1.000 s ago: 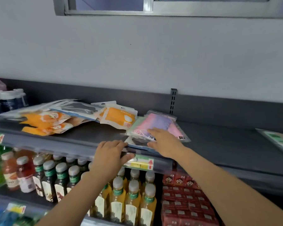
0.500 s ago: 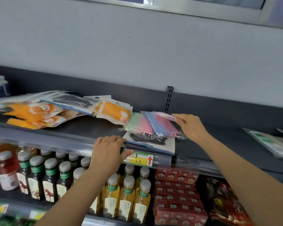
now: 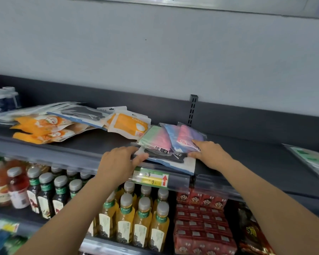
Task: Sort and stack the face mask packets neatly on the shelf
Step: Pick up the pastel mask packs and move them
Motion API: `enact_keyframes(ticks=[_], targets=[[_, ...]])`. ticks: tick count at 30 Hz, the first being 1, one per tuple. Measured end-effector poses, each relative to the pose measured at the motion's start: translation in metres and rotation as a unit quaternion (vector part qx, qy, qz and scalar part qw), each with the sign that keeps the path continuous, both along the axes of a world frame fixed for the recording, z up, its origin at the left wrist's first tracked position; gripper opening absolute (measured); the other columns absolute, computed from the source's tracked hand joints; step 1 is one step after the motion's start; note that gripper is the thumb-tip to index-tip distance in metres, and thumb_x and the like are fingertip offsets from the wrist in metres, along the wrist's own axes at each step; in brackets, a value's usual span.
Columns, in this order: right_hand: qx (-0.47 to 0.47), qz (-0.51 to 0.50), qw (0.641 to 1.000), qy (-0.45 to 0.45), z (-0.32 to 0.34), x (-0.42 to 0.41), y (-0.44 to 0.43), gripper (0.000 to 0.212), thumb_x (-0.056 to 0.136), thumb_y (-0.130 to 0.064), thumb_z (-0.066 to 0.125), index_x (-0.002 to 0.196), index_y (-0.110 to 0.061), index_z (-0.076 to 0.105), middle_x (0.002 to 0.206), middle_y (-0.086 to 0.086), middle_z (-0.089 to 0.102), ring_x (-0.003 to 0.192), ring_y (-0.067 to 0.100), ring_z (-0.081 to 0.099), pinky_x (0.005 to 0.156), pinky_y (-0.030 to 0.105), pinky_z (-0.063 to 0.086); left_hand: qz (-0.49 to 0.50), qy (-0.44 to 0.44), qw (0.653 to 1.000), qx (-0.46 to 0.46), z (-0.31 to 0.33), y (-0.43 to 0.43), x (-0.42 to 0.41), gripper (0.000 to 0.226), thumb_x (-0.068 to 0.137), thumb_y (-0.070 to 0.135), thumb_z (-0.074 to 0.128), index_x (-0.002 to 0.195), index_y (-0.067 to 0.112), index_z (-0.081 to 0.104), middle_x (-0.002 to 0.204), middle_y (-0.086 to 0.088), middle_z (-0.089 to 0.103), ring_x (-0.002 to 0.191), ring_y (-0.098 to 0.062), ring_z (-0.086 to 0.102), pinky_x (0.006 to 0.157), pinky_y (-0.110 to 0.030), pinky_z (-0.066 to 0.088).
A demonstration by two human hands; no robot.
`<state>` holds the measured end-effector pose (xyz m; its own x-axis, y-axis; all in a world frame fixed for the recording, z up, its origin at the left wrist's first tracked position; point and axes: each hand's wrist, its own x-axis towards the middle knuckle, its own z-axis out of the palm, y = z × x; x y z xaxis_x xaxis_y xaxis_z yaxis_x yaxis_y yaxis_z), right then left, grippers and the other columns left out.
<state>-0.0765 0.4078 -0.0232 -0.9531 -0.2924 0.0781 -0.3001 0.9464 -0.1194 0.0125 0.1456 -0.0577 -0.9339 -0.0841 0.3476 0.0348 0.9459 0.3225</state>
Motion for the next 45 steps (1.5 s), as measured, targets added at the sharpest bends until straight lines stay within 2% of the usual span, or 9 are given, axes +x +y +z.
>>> enact_keyframes(ticks=[7,20,23,26,29,32,36,40,45], targets=[[0.036,0.019,0.997,0.062,0.002,-0.002,0.008,0.06,0.102,-0.036,0.029,0.151,-0.025,-0.002,0.127,0.022,0.052,0.103,0.038,0.054,0.087,0.04,0.041,0.02,-0.068,0.982,0.175,0.029,0.028,-0.034,0.065,0.094,0.05,0.044,0.146,0.014,0.028,0.139,-0.013,0.049,0.126,-0.029,0.046,0.097,-0.037,0.04],[-0.095,-0.02,0.994,0.047,-0.001,-0.016,0.02,0.043,0.101,-0.026,0.032,0.143,-0.025,0.029,0.097,0.011,0.053,0.082,0.028,0.048,0.068,0.034,0.039,0.019,-0.074,0.936,0.344,0.034,0.049,-0.057,0.057,0.087,0.033,0.066,0.134,0.006,0.047,0.13,-0.008,0.054,0.118,-0.024,0.051,0.091,-0.029,0.038],[-0.101,-0.015,0.994,0.048,-0.001,-0.016,0.02,0.041,0.101,-0.025,0.031,0.142,-0.024,0.031,0.09,0.008,0.051,0.079,0.026,0.05,0.065,0.033,0.038,0.021,-0.08,0.954,0.288,0.038,0.049,-0.057,0.02,0.088,0.032,0.064,0.08,0.014,0.059,0.08,-0.004,0.053,0.074,-0.018,0.053,0.069,-0.024,0.036],[-0.104,-0.01,0.993,0.054,-0.002,-0.014,0.02,0.037,0.101,-0.021,0.031,0.138,-0.021,0.034,0.086,0.008,0.051,0.076,0.027,0.048,0.065,0.034,0.039,0.039,-0.108,0.974,0.195,0.039,0.05,-0.053,0.043,0.089,0.033,0.062,0.058,0.01,0.042,0.051,0.0,0.032,0.04,-0.011,0.032,0.046,-0.024,0.023],[-0.094,0.001,0.993,0.069,-0.003,-0.013,0.02,0.035,0.101,-0.02,0.031,0.135,-0.018,0.037,0.085,0.008,0.052,0.076,0.028,0.049,0.069,0.036,0.041,0.041,-0.08,0.983,0.161,0.037,0.055,-0.051,0.049,0.091,0.033,0.06,0.053,0.013,0.036,0.051,-0.002,0.032,0.047,-0.017,0.033,0.047,-0.026,0.023],[-0.103,-0.005,0.992,0.067,-0.003,-0.012,0.021,0.035,0.101,-0.022,0.031,0.136,-0.02,0.036,0.087,0.009,0.052,0.077,0.028,0.05,0.066,0.034,0.039,0.001,-0.039,0.979,0.201,0.039,0.069,-0.051,0.03,0.092,0.033,0.057,0.08,0.006,0.064,0.082,-0.013,0.064,0.083,-0.027,0.06,0.067,-0.028,0.043],[-0.107,-0.001,0.992,0.061,-0.001,-0.01,0.022,0.036,0.101,-0.02,0.029,0.136,-0.021,0.037,0.09,0.01,0.053,0.081,0.03,0.051,0.067,0.034,0.04,-0.079,-0.079,0.926,0.36,0.044,0.09,-0.051,0.044,0.093,0.046,0.05,0.115,0.01,0.062,0.122,-0.009,0.063,0.112,-0.022,0.059,0.1,-0.037,0.045],[-0.026,0.061,0.996,0.059,-0.006,0.001,0.013,0.051,0.1,-0.019,0.035,0.148,-0.027,0.022,0.128,0.014,0.052,0.106,0.035,0.055,0.089,0.04,0.047,-0.081,-0.124,0.798,0.584,0.045,0.096,-0.054,0.046,0.093,0.05,0.046,0.108,0.009,0.061,0.109,-0.01,0.069,0.101,-0.02,0.065,0.087,-0.028,0.05],[-0.126,0.118,0.983,-0.068,-0.01,0.008,0.009,0.084,0.087,-0.049,0.057,0.151,-0.03,0.007,0.157,0.0,0.014,0.141,0.024,0.022,0.113,0.036,0.026,-0.031,-0.123,0.759,0.638,0.043,0.093,-0.058,0.037,0.081,0.013,0.073,0.112,0.002,0.056,0.099,-0.014,0.069,0.088,-0.023,0.067,0.066,-0.028,0.058]])
